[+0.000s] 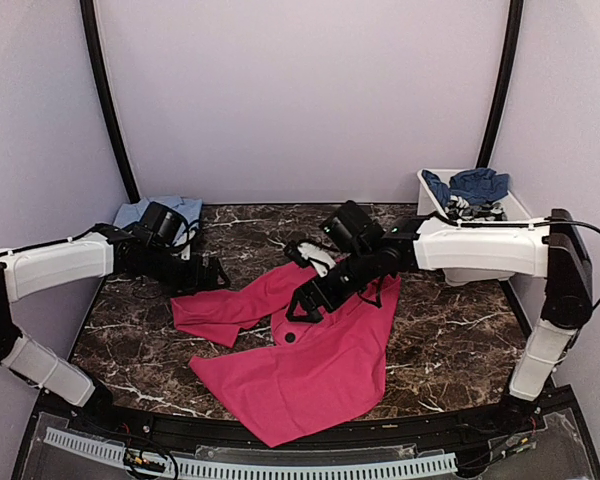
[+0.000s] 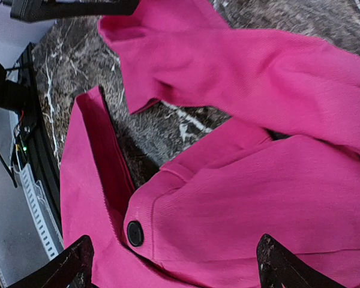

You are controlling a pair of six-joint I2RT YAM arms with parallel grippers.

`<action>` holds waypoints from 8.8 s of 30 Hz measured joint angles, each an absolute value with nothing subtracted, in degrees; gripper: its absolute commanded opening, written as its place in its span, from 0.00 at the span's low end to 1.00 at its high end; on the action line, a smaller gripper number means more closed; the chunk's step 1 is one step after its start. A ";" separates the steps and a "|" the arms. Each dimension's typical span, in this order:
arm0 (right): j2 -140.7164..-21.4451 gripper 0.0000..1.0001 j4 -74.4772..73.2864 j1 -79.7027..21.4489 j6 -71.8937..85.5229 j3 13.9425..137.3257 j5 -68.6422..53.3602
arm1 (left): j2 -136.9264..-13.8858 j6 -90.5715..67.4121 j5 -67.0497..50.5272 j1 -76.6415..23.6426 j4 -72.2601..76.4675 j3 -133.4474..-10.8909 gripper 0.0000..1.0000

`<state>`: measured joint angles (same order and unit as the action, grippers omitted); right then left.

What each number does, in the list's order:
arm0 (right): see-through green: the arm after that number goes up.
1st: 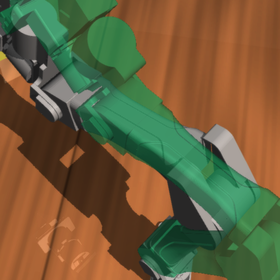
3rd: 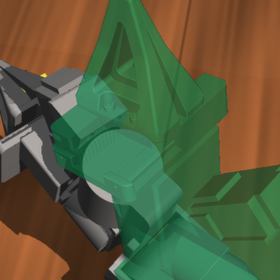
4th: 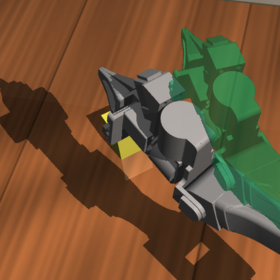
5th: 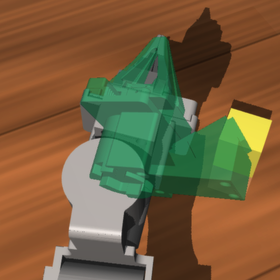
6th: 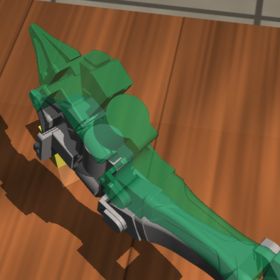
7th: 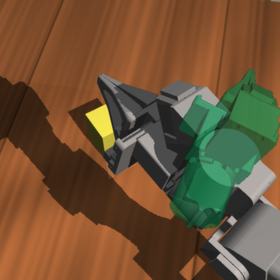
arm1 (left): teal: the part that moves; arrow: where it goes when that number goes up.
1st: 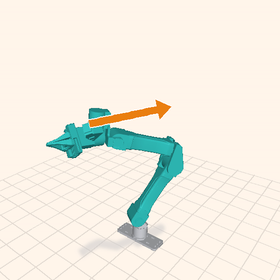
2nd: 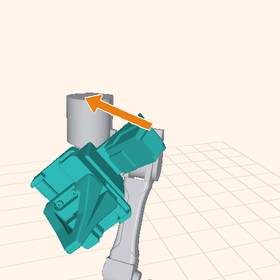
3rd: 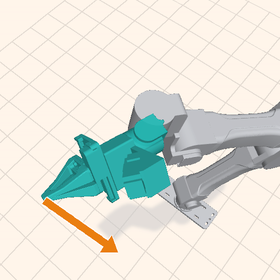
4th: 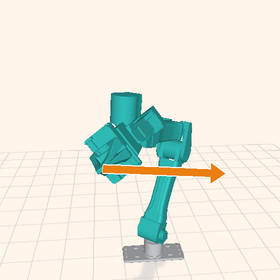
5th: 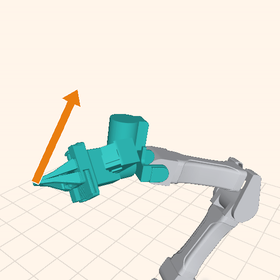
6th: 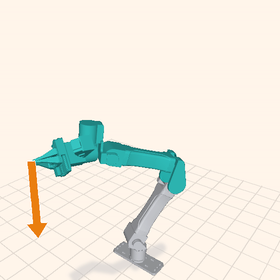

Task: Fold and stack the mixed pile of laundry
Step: Pick up the crumpled trousers from the center of the board, then flatten out the crumpled trousers at the center of the board.

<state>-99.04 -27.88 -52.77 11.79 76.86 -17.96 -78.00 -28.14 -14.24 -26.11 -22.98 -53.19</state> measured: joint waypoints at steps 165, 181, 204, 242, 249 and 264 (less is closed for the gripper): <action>-104.14 0.89 -31.81 -23.62 9.52 94.39 -18.44 | -70.39 -4.84 12.75 -38.41 -31.09 -70.30 0.00; -96.64 0.87 -26.87 -51.42 11.18 70.50 -21.21 | -74.48 -6.76 24.58 -33.39 -40.16 -66.17 0.00; -105.47 0.00 -23.86 -52.71 22.61 64.18 -12.47 | -75.96 -7.68 19.88 -24.38 -39.92 -68.82 0.00; -92.84 0.75 -28.71 -50.39 24.53 56.58 -12.01 | -63.75 1.32 22.98 -20.78 -43.79 -65.95 0.00; -100.57 0.07 -26.35 -51.83 23.88 59.46 -12.01 | -64.71 1.21 23.27 -20.78 -43.07 -65.95 0.00; -73.12 0.00 -37.52 -40.58 21.43 64.79 -0.03 | -69.45 1.67 27.55 -20.01 -38.89 -68.73 0.00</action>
